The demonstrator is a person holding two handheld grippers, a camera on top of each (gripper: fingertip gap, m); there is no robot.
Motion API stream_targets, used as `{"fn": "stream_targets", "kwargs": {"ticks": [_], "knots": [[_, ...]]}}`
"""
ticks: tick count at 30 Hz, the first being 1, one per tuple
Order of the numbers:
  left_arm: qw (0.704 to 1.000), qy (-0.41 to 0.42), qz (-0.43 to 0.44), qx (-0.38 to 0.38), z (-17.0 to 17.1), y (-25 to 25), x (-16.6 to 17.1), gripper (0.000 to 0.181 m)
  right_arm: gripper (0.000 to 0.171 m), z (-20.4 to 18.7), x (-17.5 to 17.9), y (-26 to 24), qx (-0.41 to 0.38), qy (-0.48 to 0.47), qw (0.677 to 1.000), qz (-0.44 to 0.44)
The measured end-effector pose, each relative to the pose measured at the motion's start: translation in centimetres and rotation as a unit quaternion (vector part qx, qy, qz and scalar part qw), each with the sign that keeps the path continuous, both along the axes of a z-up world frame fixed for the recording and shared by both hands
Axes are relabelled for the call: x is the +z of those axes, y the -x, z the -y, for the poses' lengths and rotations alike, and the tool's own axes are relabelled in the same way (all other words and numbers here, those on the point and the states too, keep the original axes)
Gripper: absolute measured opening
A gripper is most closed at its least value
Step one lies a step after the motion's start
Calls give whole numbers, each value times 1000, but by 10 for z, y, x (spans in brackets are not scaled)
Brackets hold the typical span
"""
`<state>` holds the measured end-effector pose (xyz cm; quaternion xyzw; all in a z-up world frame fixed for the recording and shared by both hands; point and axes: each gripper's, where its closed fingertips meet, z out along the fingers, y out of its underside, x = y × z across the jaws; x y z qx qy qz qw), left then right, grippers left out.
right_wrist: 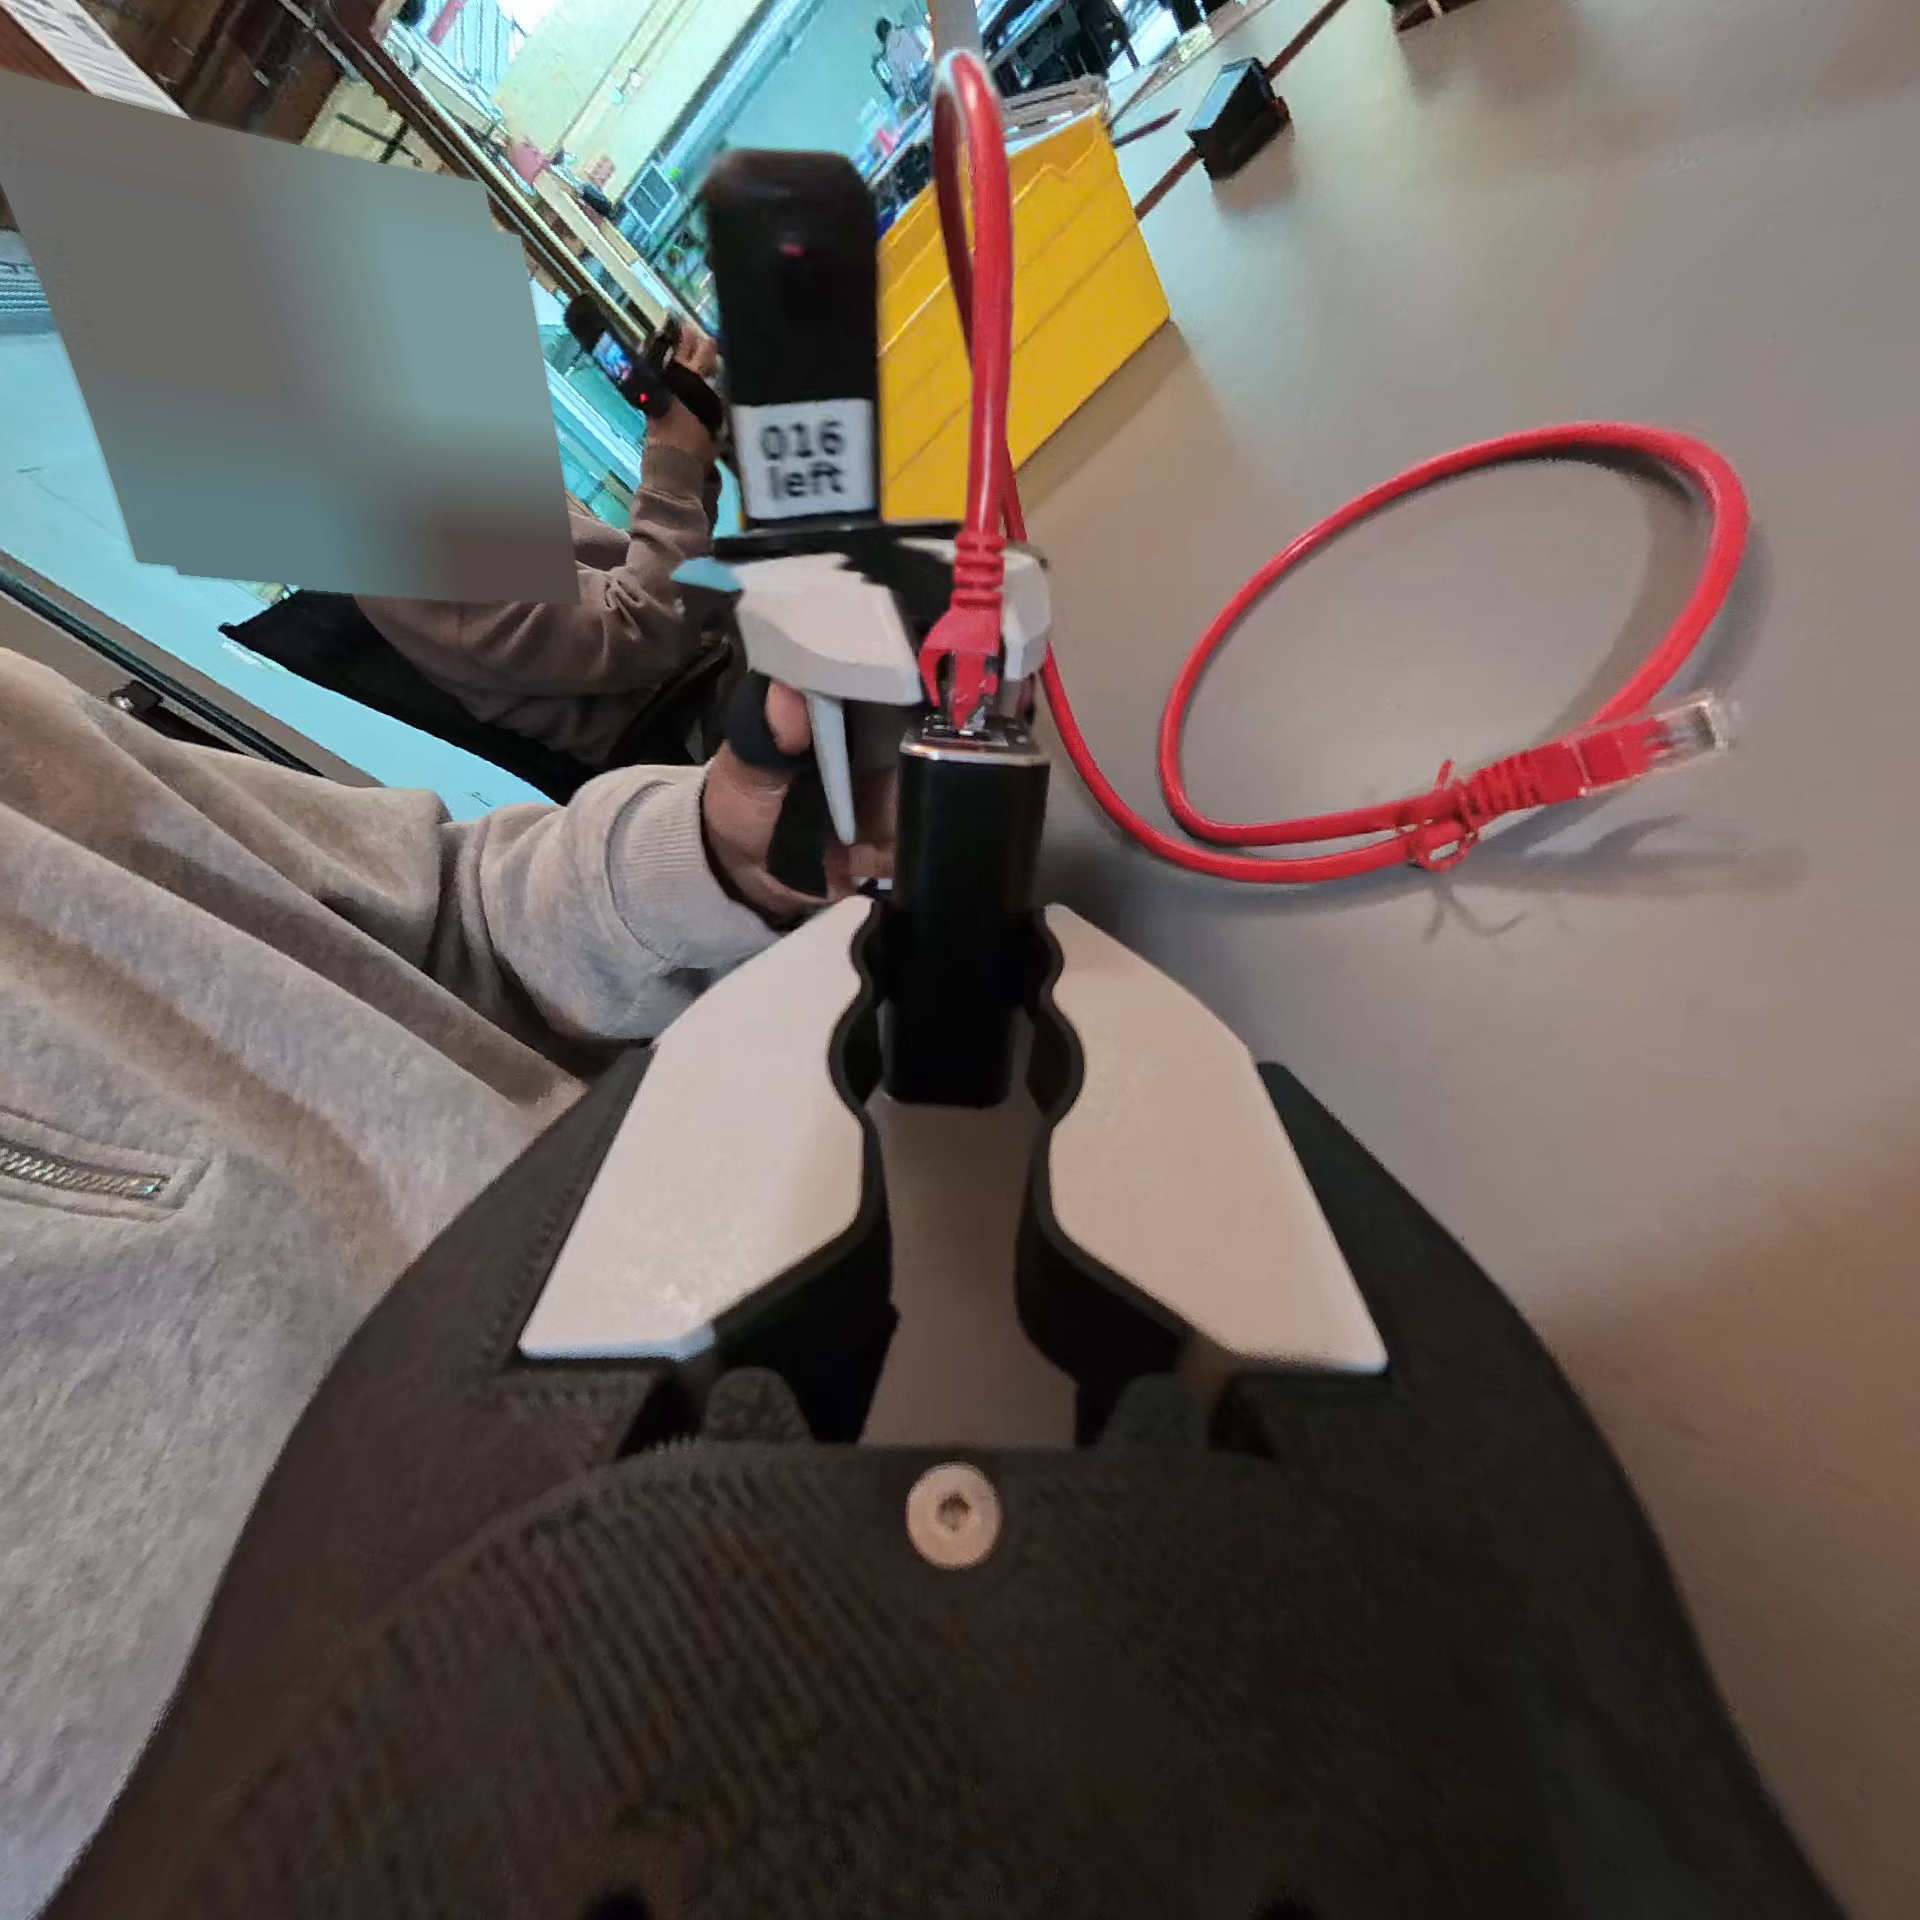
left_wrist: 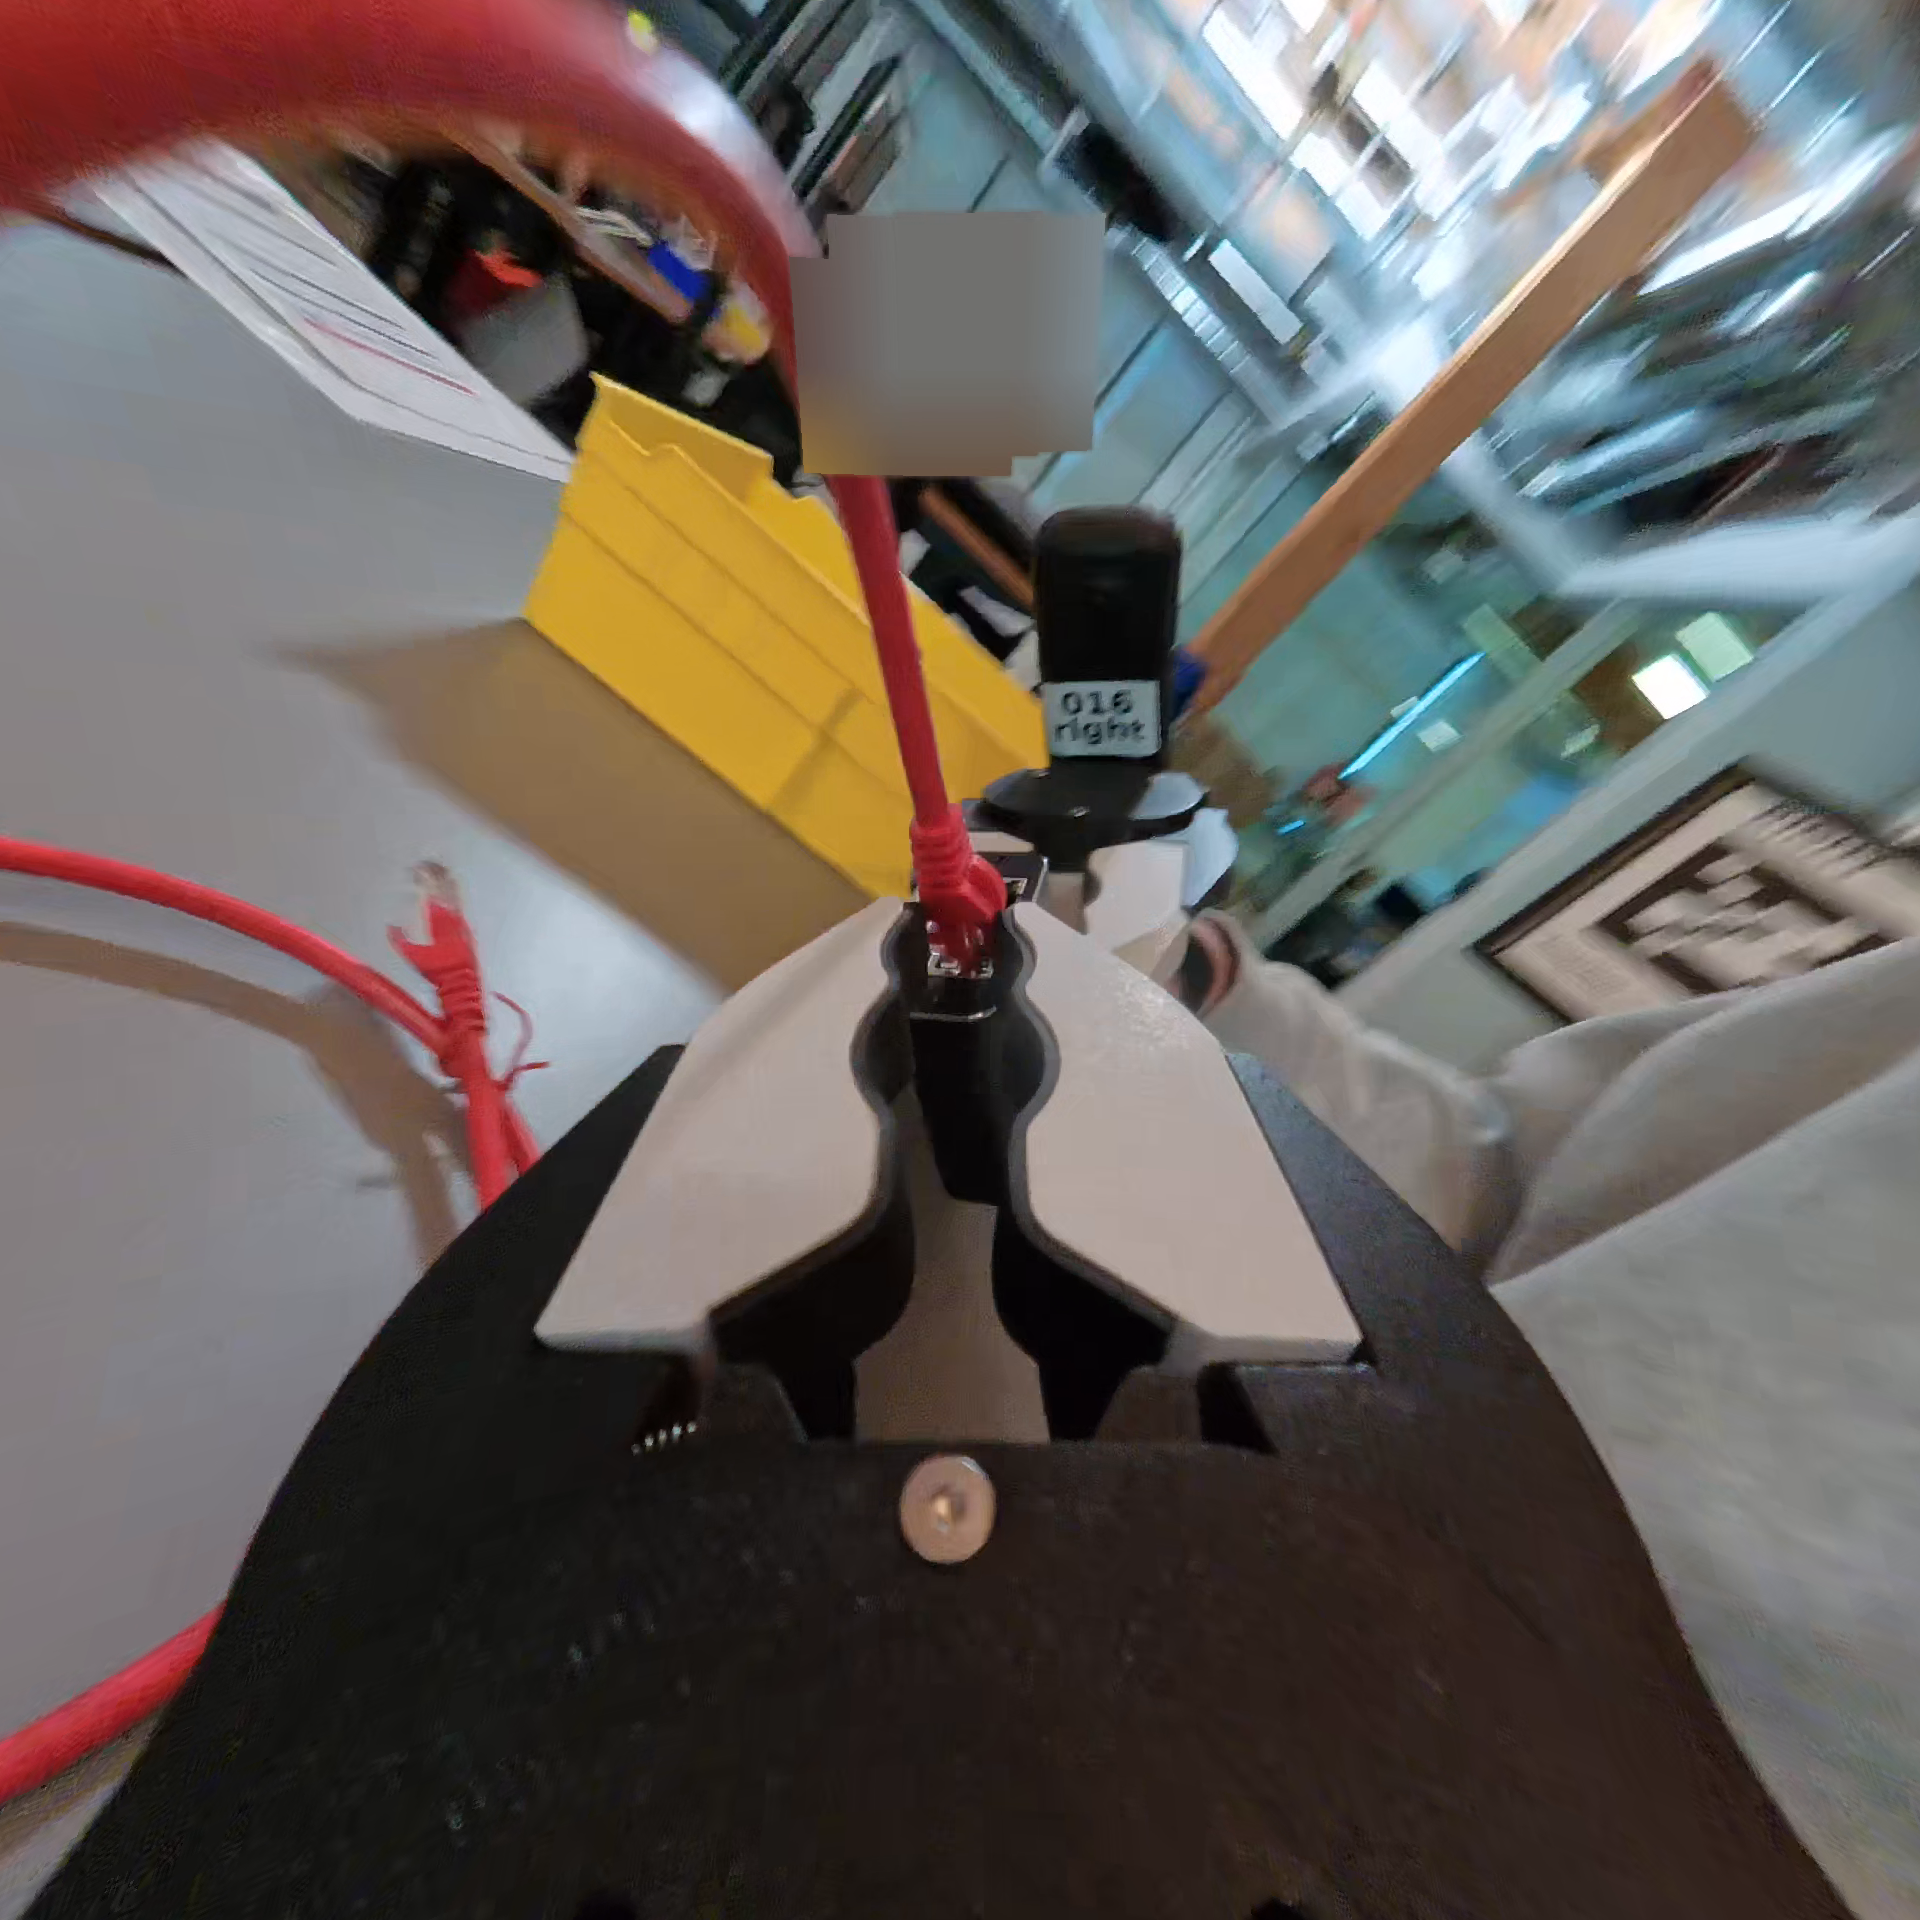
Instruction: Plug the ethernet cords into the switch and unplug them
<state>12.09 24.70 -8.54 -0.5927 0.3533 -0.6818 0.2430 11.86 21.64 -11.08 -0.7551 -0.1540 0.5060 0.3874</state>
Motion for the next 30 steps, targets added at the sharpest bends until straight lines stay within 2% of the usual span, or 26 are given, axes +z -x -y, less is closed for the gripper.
{"fn": "stream_targets", "kwargs": {"ticks": [2, 5, 10, 15, 19, 21, 23, 27, 28, 30], "knots": [[1000, -23, 5, 15, 1, 0, 7, 10, 25, 1, 8, 1, 5, 3, 999, -36], [999, -46, -1, 28, 0, 0, 6, 10, 25, 0, 7, 1, 2, 10, 999, -41], [997, -2, -15, 69, -10, -2, -4, 11, 25, -8, 5, -3, -27, 30, 998, -54], [988, 141, 45, 46, -12, 1, 5, 10, 26, -6, 12, 3, -21, 24, 996, -80], [990, 119, 70, 17, -7, 3, 12, 11, 24, -8, 19, -1, -48, 4, 992, -116], [990, 113, 76, 35, -8, 1, 11, 30, 24, -11, 31, -9, -64, -3, 983, -171], [986, 139, 86, 44, -7, -2, 6, 49, 24, -12, 37, -15, -78, -17, 979, -189], [970, 208, 122, 15, 1, -5, 6, 65, 24, -14, 44, -19, -113, -47, 973, -194], [971, 206, 120, 0, 7, -7, 7, 71, 24, -16, 44, -22, -132, -49, 970, -196], [976, 181, 121, -24, 20, -11, 11, 72, 24, -20, 44, -28, -155, -46, 963, -216]]}}
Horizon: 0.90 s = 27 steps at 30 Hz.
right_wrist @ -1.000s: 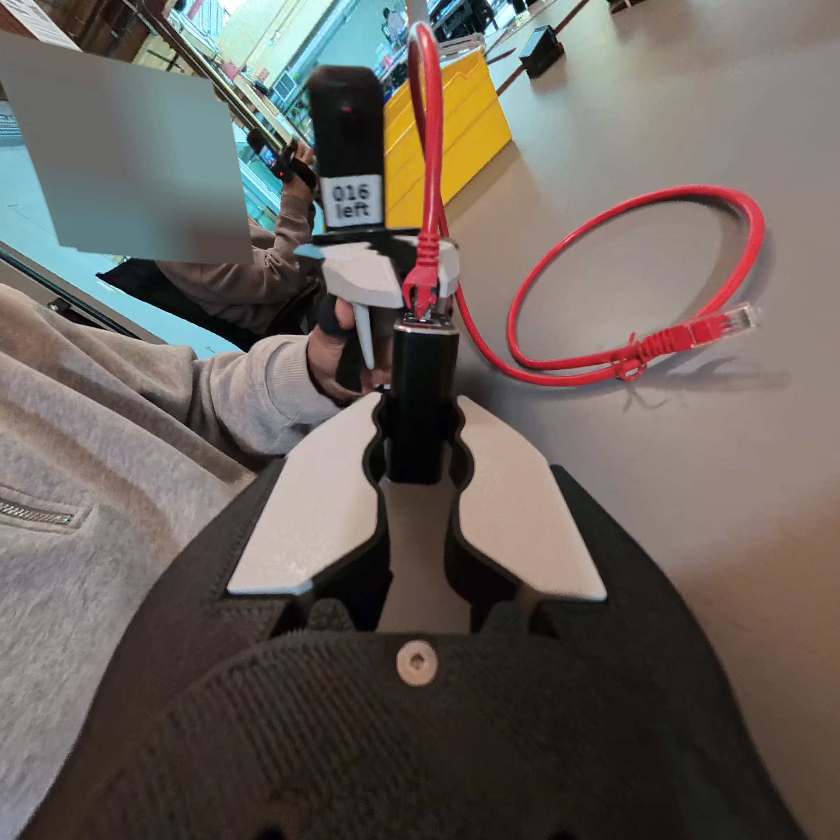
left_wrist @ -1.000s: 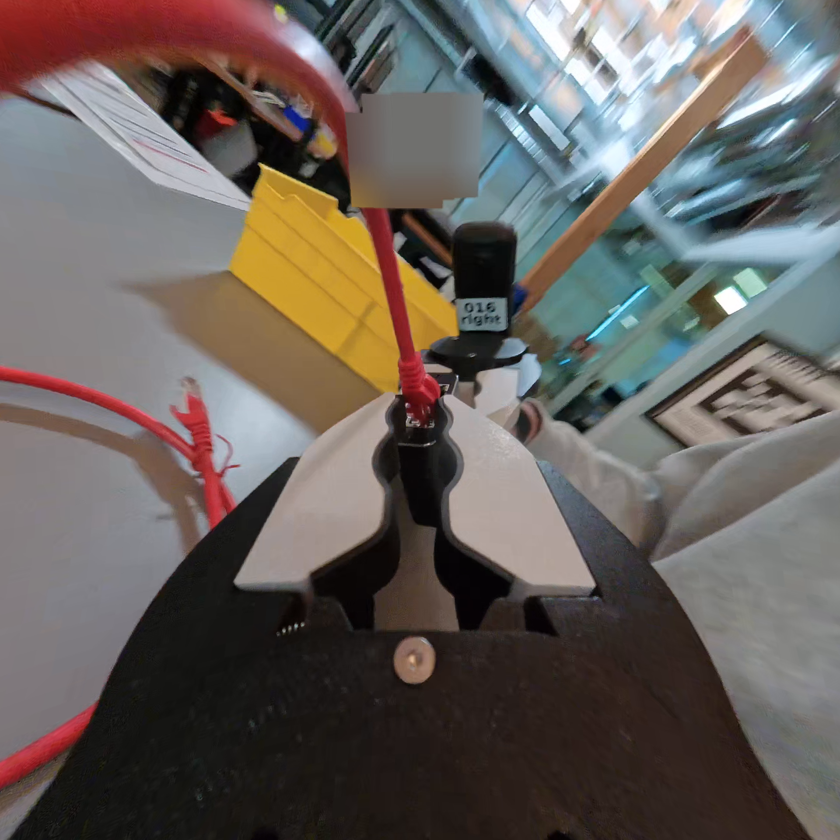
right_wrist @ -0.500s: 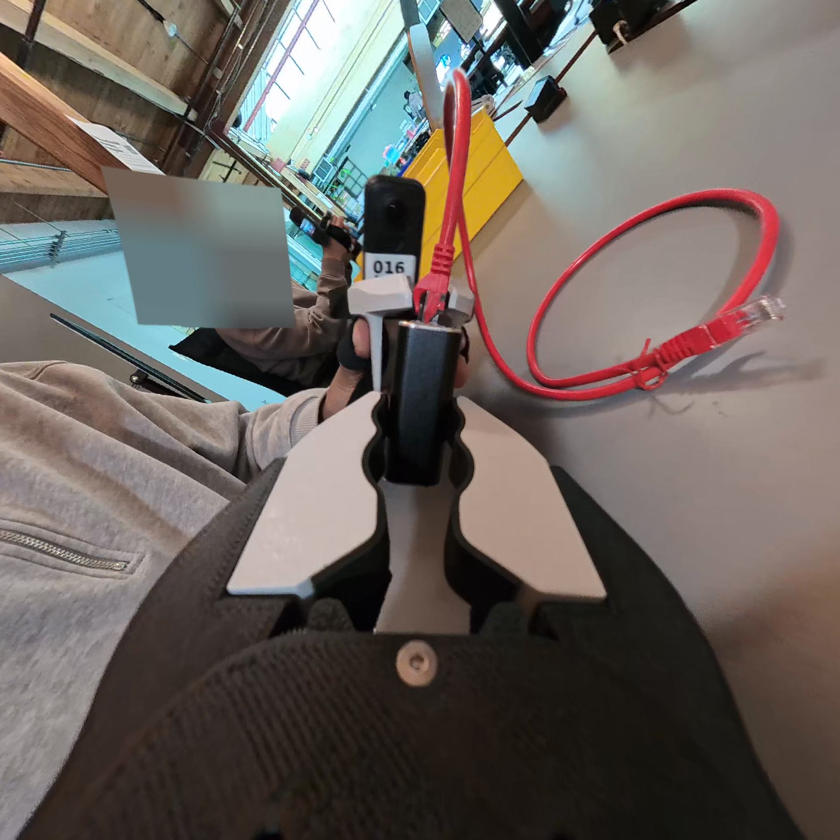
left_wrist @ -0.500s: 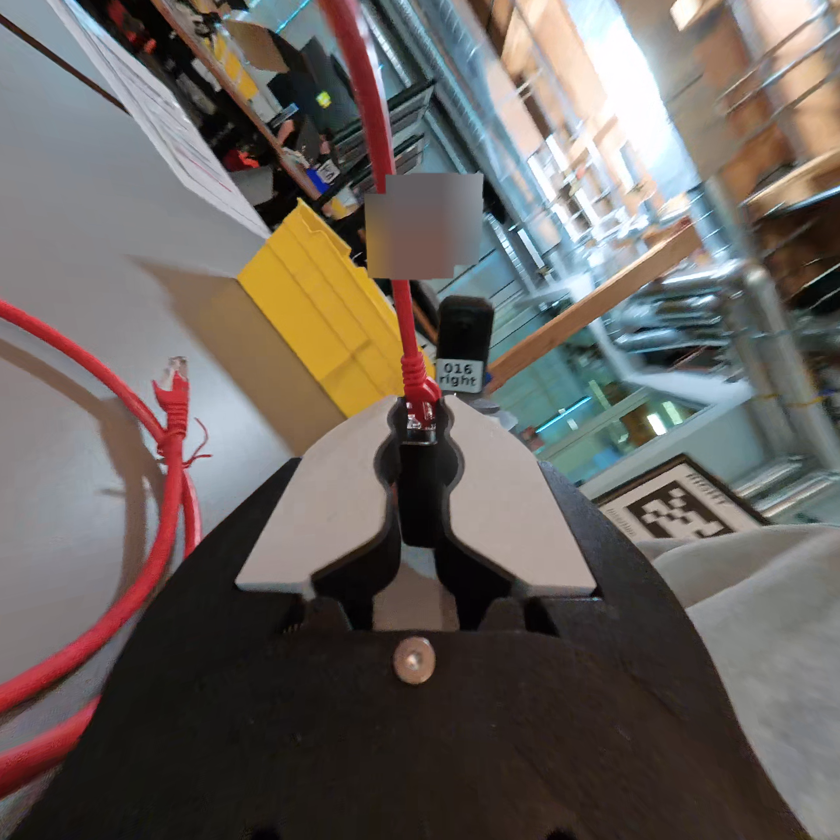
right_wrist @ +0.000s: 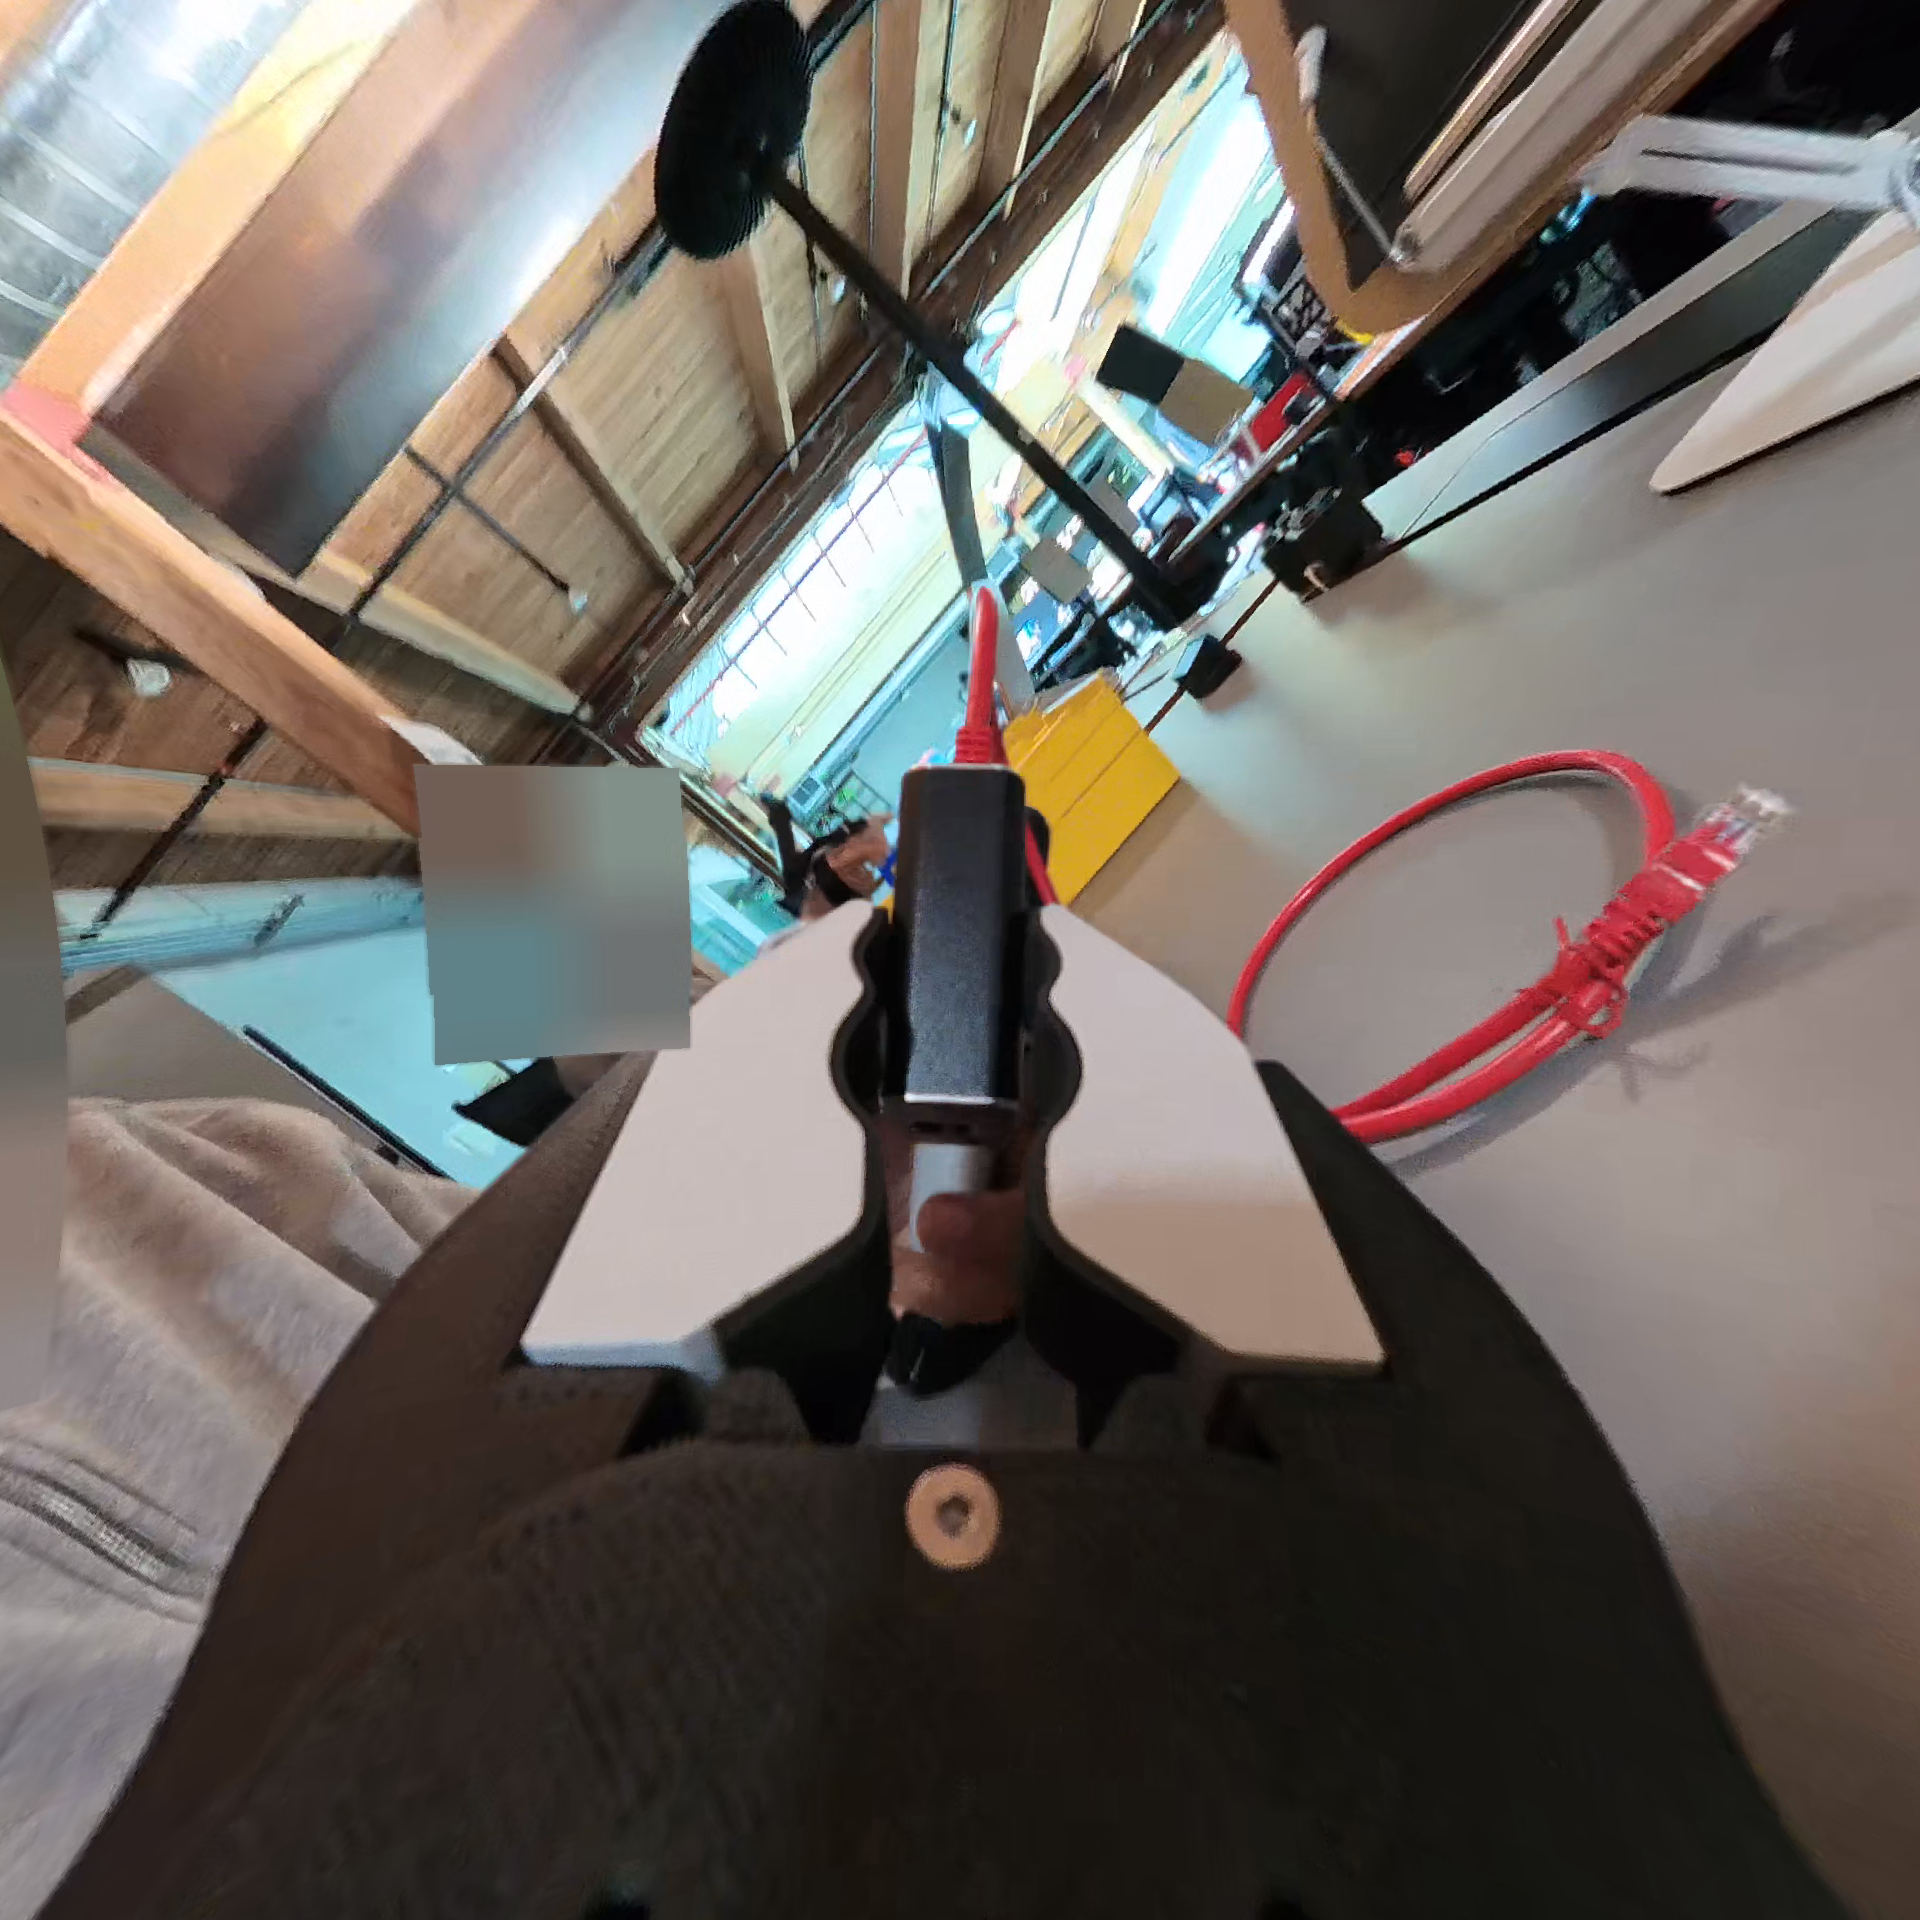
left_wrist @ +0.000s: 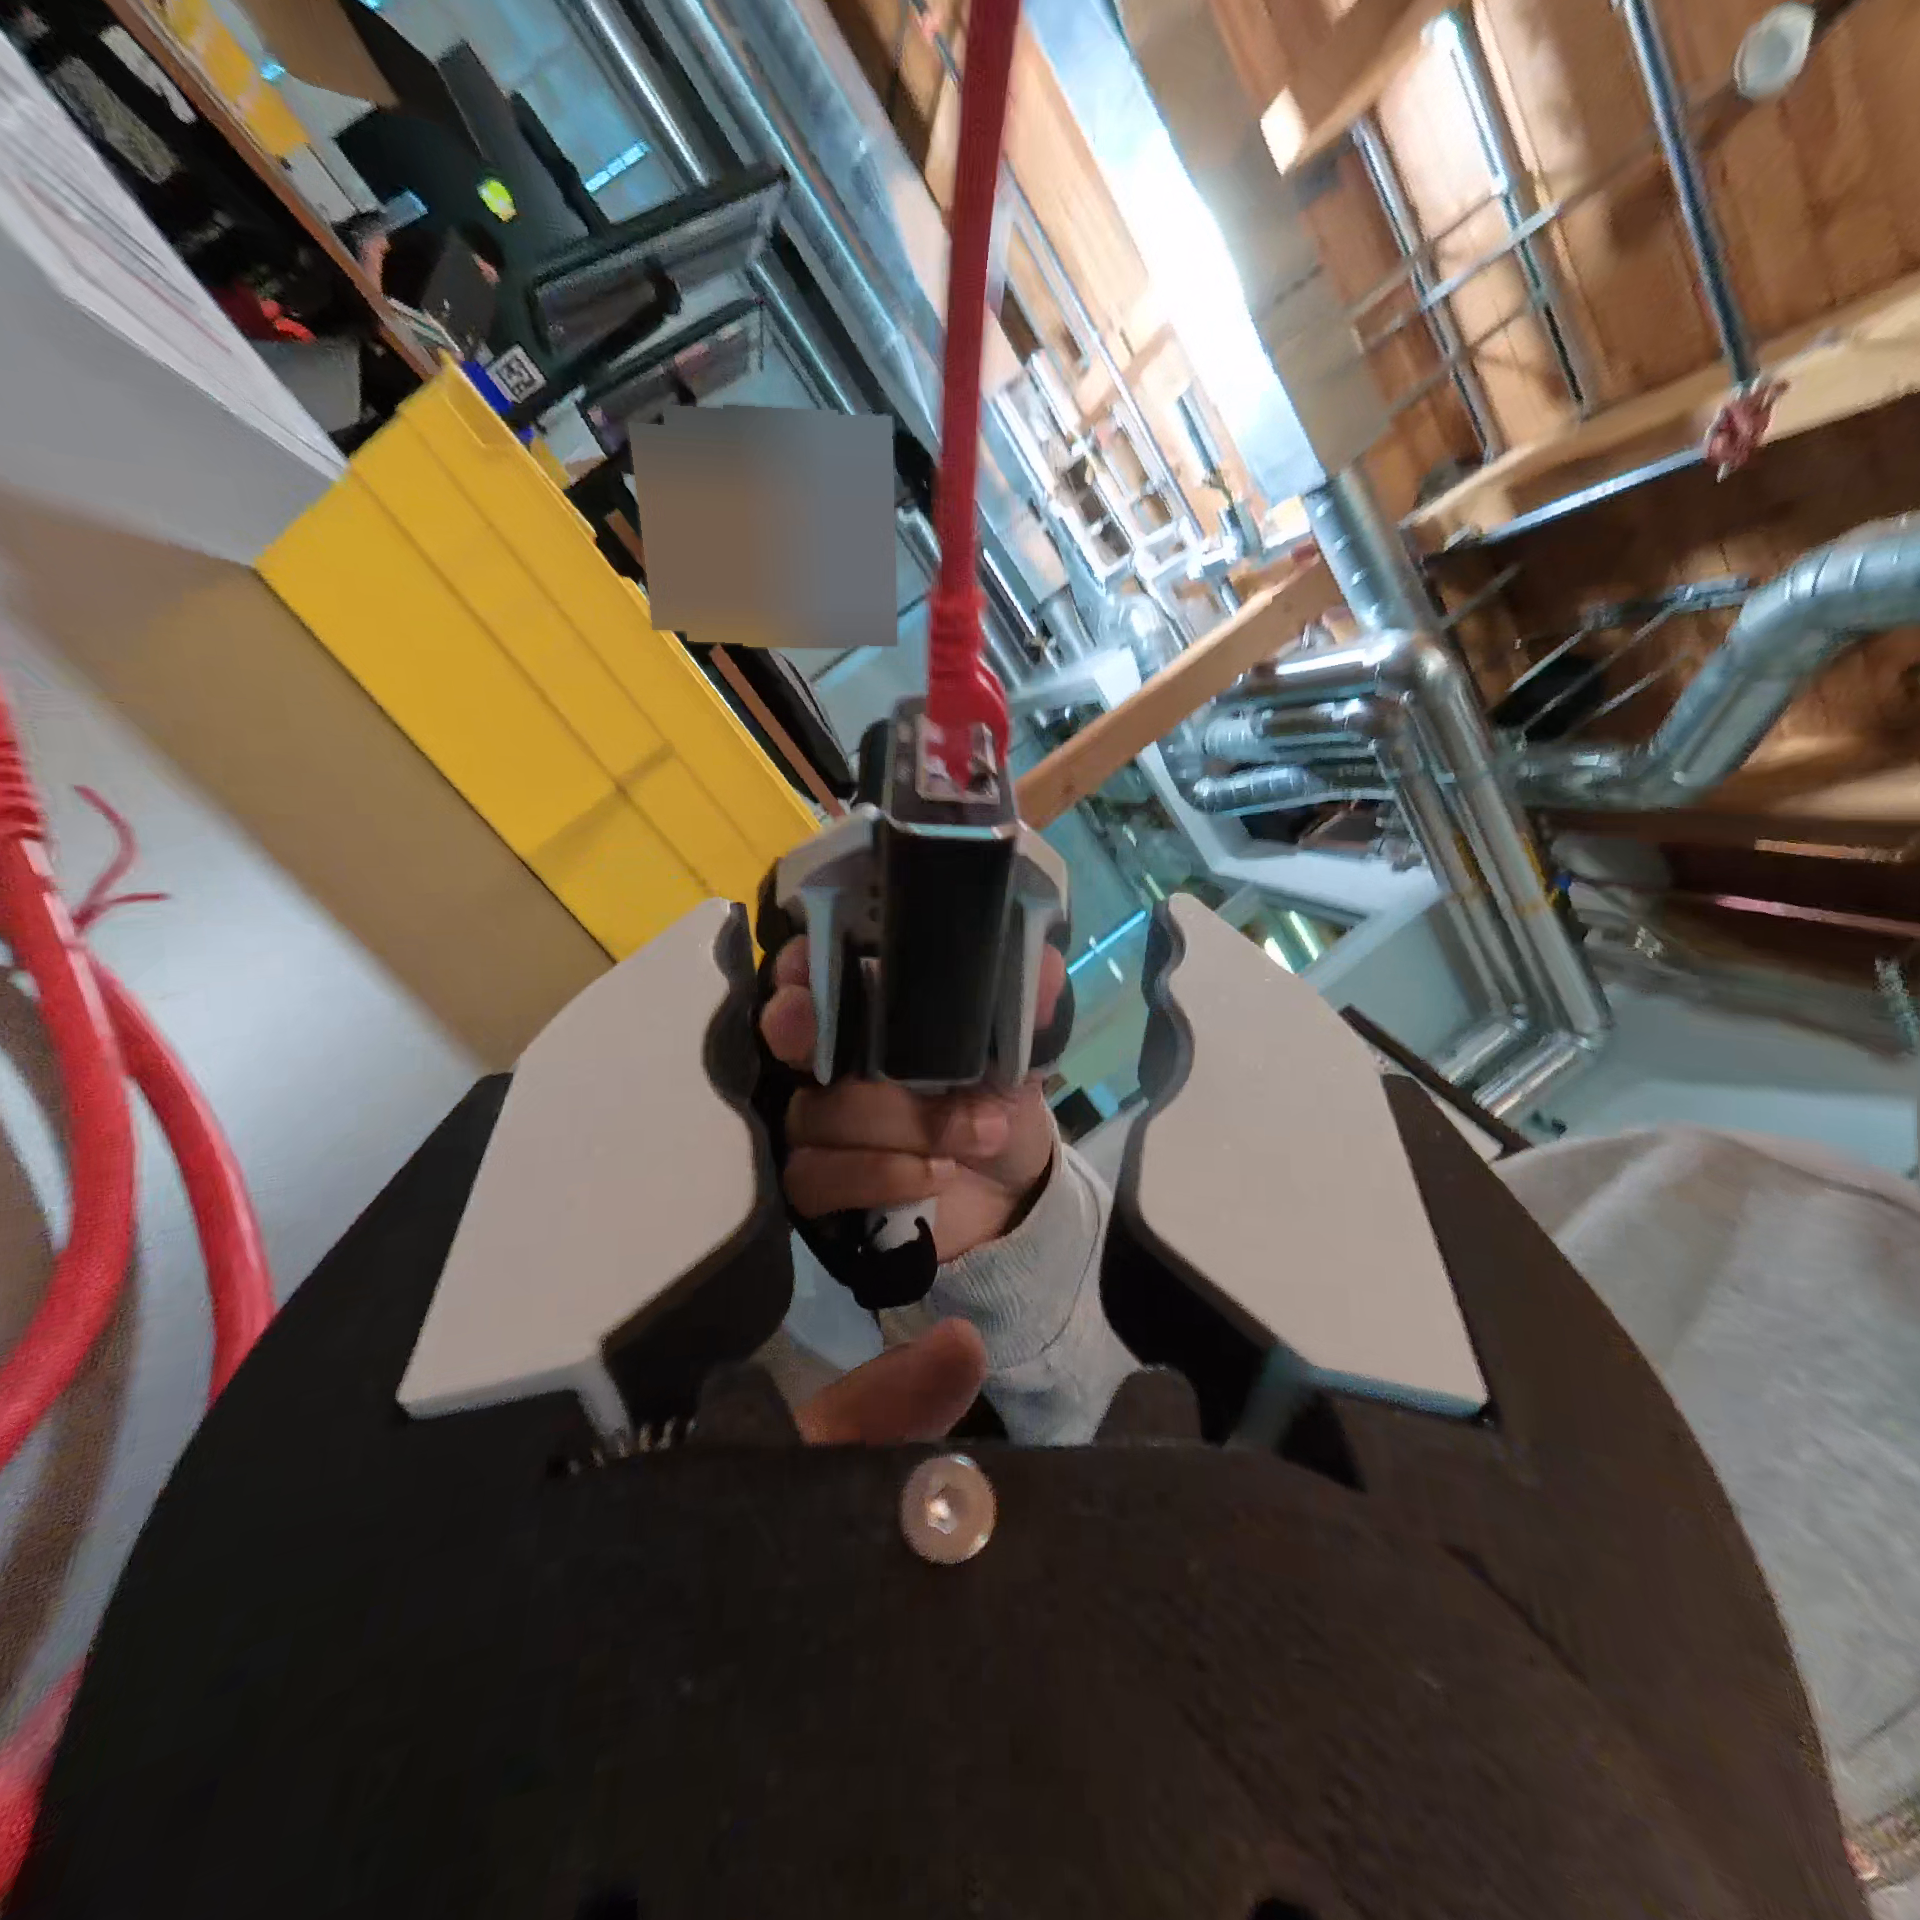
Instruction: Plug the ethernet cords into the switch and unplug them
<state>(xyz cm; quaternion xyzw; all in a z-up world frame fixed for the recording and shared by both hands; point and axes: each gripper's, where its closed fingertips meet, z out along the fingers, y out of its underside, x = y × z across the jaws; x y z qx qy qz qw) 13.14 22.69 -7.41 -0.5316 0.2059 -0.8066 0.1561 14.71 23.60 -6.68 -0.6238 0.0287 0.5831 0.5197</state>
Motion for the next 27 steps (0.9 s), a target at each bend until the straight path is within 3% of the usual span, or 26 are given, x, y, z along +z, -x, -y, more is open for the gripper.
{"fn": "stream_targets", "kwargs": {"ticks": [6, 15, 17, 18, 19, 23, 27], "knots": [[999, -23, -21, 14, 2, -4, -6, 54, 23, -2, -4, 3, -4, 5, 1000, -13], [1000, 9, -9, 25, -8, -2, -9, 66, 24, -2, -5, 25, -5, -28, 999, 33], [999, 7, 2, 32, -11, 2, -6, 53, 24, -2, -11, 31, 0, -25, 997, 73], [999, 1, 6, 32, -12, 5, -4, 31, 24, -2, -15, 32, 0, -22, 995, 97], [999, -11, 3, 30, -12, 6, -4, 24, 25, -2, -19, 34, 2, -19, 993, 116], [997, -68, -28, 6, -9, 6, -4, 22, 27, 3, -21, 36, 36, -19, 990, 136], [989, -124, -83, -16, -10, 7, -17, 23, 49, 0, -14, 17, 11, -38, 988, 149]]}}
